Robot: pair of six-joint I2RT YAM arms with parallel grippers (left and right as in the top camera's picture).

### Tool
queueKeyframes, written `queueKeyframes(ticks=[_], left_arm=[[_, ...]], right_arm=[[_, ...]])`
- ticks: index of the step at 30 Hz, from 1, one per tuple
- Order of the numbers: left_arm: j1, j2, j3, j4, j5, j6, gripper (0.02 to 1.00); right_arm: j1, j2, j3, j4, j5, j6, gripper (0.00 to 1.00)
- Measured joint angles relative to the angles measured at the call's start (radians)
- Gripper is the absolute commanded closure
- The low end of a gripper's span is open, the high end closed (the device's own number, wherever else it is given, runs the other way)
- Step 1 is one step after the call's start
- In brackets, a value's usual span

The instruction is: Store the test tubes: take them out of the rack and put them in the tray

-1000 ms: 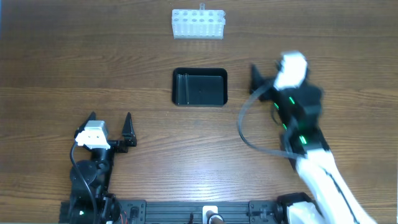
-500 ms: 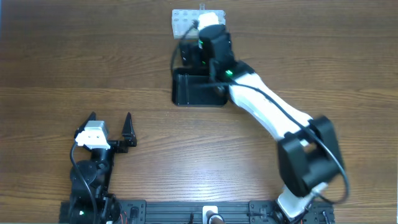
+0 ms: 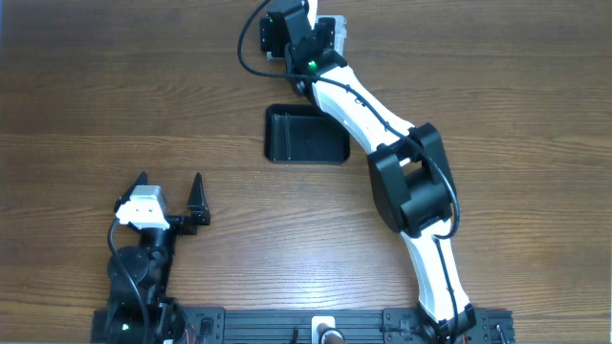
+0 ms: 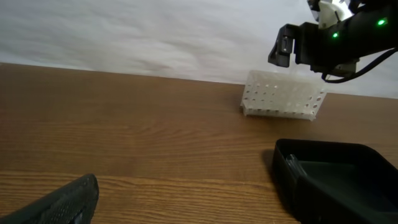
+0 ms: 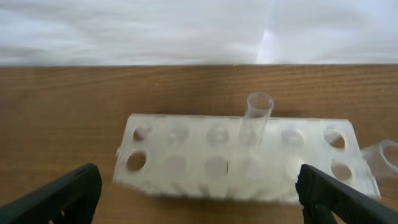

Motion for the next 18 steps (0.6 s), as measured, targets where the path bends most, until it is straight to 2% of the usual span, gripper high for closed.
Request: queueKeyframes(ticks=[18], left_arm=[[0.0,0.0,0.0,0.0,0.0,0.0,0.018]], right_arm=[[-0.035,0.089,0.052,0.121,0.03,-0.075,0.023]])
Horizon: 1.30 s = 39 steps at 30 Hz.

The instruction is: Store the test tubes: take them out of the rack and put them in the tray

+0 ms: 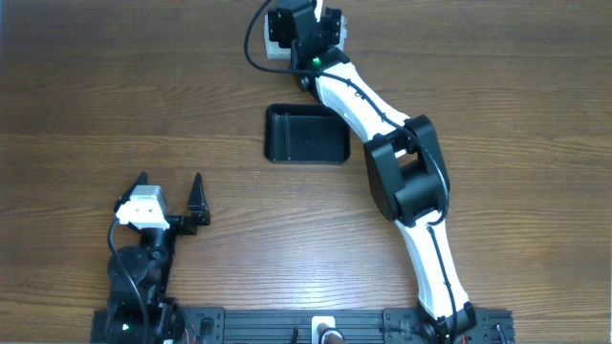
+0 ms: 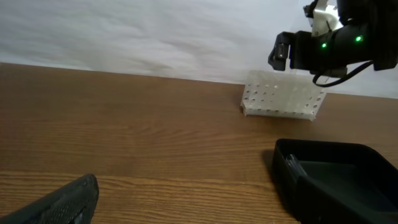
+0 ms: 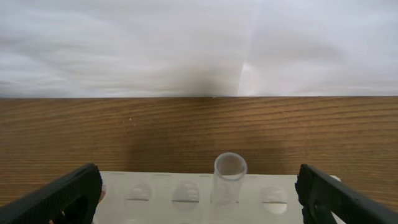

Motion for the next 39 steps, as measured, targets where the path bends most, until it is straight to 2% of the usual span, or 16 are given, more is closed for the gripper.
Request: queueKeyframes(ticks=[13,29,39], left_arm=[[0.0,0.0,0.0,0.0,0.0,0.0,0.02],[0.0,0.0,0.0,0.0,0.0,0.0,0.018],[0.0,0.0,0.0,0.0,0.0,0.0,0.02]], right_arm=[[-0.019,0.007,0.0,0.05,0.001,-0.018,0.06],[-0.021,0.033,0.0,0.064,0.005,-0.032,0.301],[-0.021,0.033,0.0,0.063,0.005,-0.035,0.568]])
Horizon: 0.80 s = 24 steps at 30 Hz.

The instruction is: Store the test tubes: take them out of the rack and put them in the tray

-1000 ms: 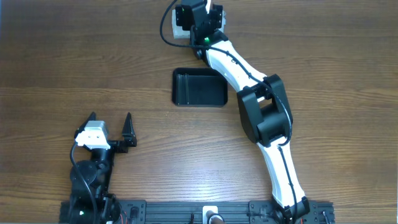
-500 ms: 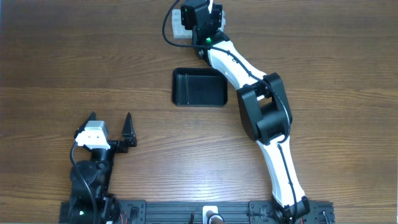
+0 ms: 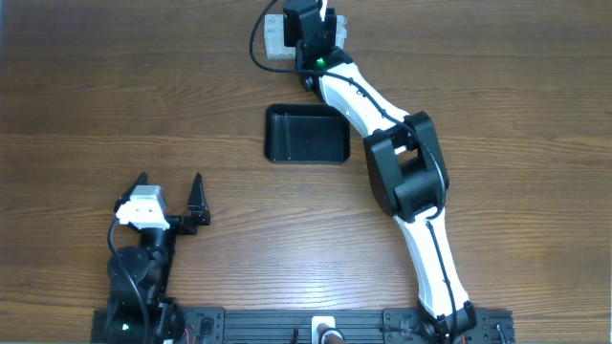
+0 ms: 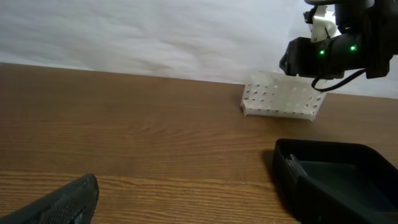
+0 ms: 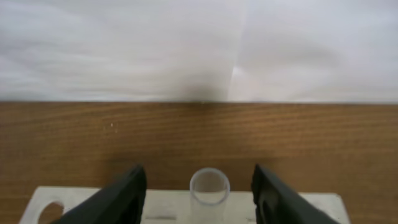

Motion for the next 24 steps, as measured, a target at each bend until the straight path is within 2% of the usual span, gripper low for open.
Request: queueKeyframes(ticks=[11,24], left_arm=[[0.0,0.0,0.0,0.0,0.0,0.0,0.018],[0.0,0.0,0.0,0.0,0.0,0.0,0.018]], right_arm=[[0.0,0.0,0.0,-0.005,0.003,0.001,0.7],[0.0,0.001,0.0,-0.009,0.008,0.003,0.807]])
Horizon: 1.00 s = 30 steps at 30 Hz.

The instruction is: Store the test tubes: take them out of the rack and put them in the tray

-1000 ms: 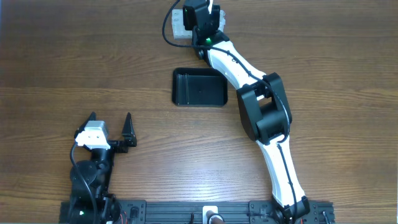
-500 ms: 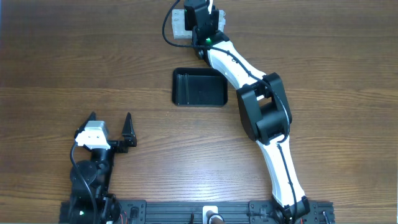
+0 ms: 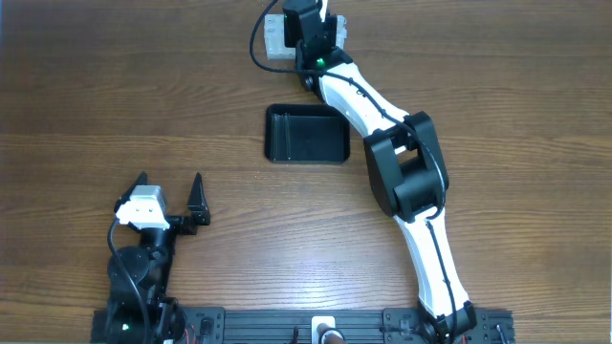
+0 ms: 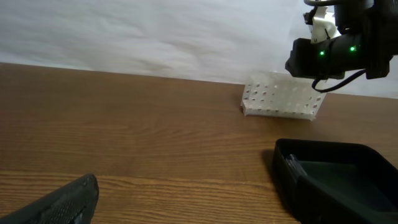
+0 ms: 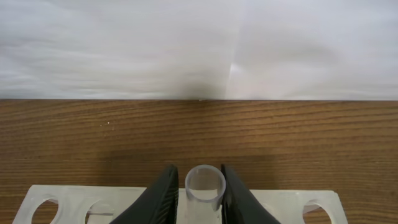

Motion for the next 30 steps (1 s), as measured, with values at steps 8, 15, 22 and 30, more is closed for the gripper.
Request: queueKeyframes(ticks=[8,15,22,30], left_arm=[[0.0,0.0,0.0,0.0,0.0,0.0,0.02],[0.0,0.0,0.0,0.0,0.0,0.0,0.018],[0.0,0.0,0.0,0.0,0.0,0.0,0.018],[0.0,0.0,0.0,0.0,0.0,0.0,0.018]], right_arm=[[0.0,0.0,0.0,0.0,0.003,0.0,0.855],[0.0,0.0,0.0,-0.003,0.012,0.0,0.888],[0.0,0.0,0.0,-0.005,0.021,0.0,0.934],[0.0,0.0,0.0,-0.005,0.021,0.001,0.941]])
